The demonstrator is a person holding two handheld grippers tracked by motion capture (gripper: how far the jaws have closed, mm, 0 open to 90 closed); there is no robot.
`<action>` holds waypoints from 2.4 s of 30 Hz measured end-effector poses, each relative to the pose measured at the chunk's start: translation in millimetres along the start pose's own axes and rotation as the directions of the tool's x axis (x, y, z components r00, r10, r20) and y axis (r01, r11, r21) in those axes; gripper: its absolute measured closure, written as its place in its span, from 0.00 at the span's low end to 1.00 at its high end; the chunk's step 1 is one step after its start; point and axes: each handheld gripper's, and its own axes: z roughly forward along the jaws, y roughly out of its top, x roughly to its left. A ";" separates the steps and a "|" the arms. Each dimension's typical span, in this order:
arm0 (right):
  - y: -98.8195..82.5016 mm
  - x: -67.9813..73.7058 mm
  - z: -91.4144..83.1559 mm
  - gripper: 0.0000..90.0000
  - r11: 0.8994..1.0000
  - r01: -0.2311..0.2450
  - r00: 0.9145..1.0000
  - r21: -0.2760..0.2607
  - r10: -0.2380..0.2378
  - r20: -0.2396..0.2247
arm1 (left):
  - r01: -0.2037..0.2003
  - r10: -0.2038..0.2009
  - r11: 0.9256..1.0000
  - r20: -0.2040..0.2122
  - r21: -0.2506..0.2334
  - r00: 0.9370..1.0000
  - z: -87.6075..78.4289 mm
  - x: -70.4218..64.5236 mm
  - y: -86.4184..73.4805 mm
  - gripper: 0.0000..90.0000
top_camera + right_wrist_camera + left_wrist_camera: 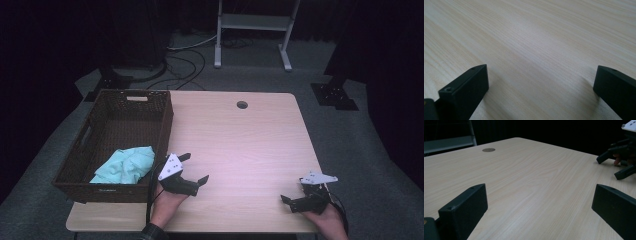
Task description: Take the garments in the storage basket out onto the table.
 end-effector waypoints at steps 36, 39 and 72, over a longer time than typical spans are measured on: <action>0.0 0.0 0.0 0.00 1.000 0.000 1.000 -0.001 0.000 0.000 | 0.000 -0.001 0.999 -0.002 -0.035 1.000 -4.1 5.5 14.2 0.00; 0.0 0.0 0.0 0.00 1.000 0.000 1.000 -0.001 0.000 0.000 | 0.005 -0.005 0.999 -0.002 -0.040 1.000 -4.7 6.0 15.6 0.00; 0.0 0.0 0.0 0.00 1.000 0.000 1.000 0.000 0.000 0.000 | 0.004 -0.004 0.998 0.002 -0.066 1.000 -6.0 8.3 29.9 0.00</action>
